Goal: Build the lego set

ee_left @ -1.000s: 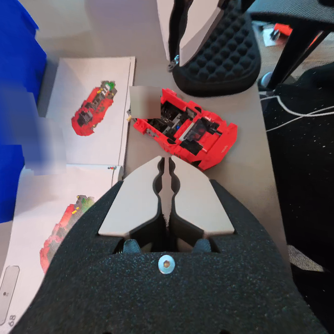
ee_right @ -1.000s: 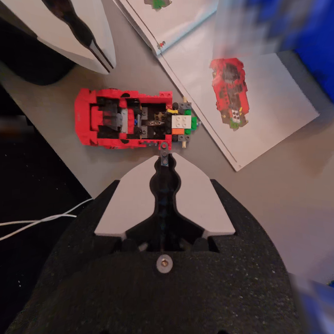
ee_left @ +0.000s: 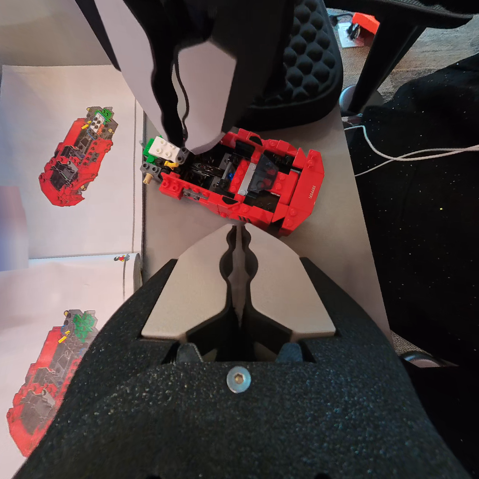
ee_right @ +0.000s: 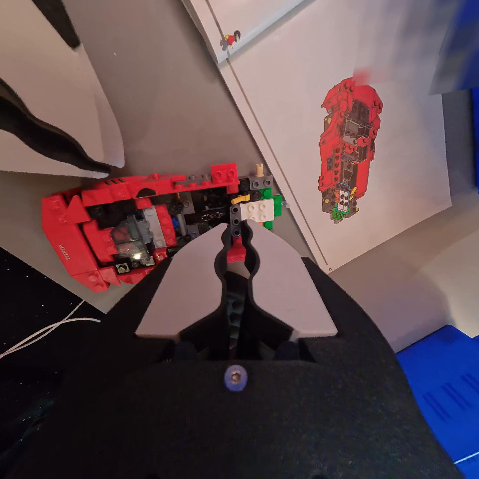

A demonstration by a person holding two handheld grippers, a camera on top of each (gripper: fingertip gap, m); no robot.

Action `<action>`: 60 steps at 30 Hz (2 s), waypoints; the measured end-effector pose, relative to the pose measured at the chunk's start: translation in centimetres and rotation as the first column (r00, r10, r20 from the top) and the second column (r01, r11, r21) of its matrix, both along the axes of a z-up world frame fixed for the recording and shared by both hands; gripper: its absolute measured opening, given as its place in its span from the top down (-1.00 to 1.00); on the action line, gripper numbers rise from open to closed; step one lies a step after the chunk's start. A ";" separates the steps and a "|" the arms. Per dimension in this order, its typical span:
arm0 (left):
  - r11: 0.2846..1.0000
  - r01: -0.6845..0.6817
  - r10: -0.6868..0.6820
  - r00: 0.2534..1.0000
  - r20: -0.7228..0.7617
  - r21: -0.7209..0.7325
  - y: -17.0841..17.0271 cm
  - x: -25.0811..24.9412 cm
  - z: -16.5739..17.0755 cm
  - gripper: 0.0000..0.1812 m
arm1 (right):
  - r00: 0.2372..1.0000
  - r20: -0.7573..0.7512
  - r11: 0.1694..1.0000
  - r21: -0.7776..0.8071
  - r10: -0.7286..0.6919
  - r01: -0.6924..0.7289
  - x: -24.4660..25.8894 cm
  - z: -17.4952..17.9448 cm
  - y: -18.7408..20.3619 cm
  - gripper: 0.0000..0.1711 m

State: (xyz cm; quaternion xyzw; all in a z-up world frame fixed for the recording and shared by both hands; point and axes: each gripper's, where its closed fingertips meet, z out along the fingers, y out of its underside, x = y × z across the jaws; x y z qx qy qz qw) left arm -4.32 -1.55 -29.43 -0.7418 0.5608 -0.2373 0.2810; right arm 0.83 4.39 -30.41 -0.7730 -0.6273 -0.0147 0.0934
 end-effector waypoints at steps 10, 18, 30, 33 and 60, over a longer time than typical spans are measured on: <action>0.999 -0.019 0.018 0.999 0.026 0.034 0.5 -0.1 0.4 0.96 | 1.000 0.016 1.000 0.010 0.010 -0.010 0.0 -0.2 0.1 0.91; 0.996 -0.042 0.037 0.997 0.060 0.073 1.2 0.1 1.0 0.95 | 1.000 0.017 1.000 0.005 0.014 -0.014 0.0 -0.2 0.0 0.90; 0.995 -0.048 0.043 0.997 0.065 0.083 1.4 0.1 1.0 0.95 | 1.000 0.007 1.000 -0.008 0.016 -0.016 0.1 -0.2 0.0 0.86; 0.995 -0.050 0.044 0.997 0.067 0.084 1.4 0.0 1.0 0.95 | 1.000 -0.016 0.999 -0.046 0.012 -0.013 0.2 0.2 -0.1 0.81; 0.983 -0.120 0.098 0.984 0.151 0.141 3.2 1.0 1.9 0.95 | 0.987 -0.068 0.973 -0.171 0.147 -0.157 -0.7 0.2 0.0 1.00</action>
